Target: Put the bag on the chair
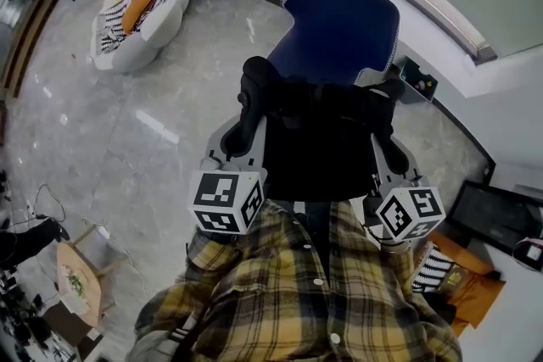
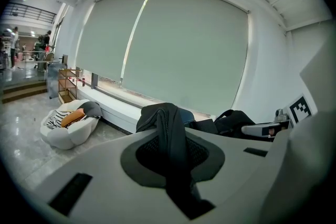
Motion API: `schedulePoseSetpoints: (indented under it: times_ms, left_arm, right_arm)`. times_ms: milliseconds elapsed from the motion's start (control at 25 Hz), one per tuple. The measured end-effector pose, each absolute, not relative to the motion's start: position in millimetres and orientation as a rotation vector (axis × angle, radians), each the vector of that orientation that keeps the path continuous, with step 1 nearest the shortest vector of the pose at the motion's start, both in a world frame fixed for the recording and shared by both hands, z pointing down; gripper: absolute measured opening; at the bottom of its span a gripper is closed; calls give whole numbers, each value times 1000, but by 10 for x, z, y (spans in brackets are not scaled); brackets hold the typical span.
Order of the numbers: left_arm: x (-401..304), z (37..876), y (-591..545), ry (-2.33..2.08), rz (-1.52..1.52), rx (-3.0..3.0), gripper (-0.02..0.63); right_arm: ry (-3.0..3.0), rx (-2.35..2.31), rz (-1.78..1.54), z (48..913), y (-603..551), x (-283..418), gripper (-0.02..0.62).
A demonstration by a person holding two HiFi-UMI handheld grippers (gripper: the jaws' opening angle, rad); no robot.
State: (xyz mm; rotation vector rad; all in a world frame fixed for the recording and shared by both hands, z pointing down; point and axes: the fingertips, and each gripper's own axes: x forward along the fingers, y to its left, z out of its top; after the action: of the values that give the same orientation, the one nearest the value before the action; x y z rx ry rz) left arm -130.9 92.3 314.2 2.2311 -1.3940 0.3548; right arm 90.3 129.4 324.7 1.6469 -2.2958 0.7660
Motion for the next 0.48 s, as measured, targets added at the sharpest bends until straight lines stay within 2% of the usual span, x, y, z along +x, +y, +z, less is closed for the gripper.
schedulePoseSetpoints:
  times_ms: [480]
  left_arm:
    - [-1039,3132,42,-1488,343,2177,64]
  right_arm:
    - [-2367,1555,755,3246,244,1174,52]
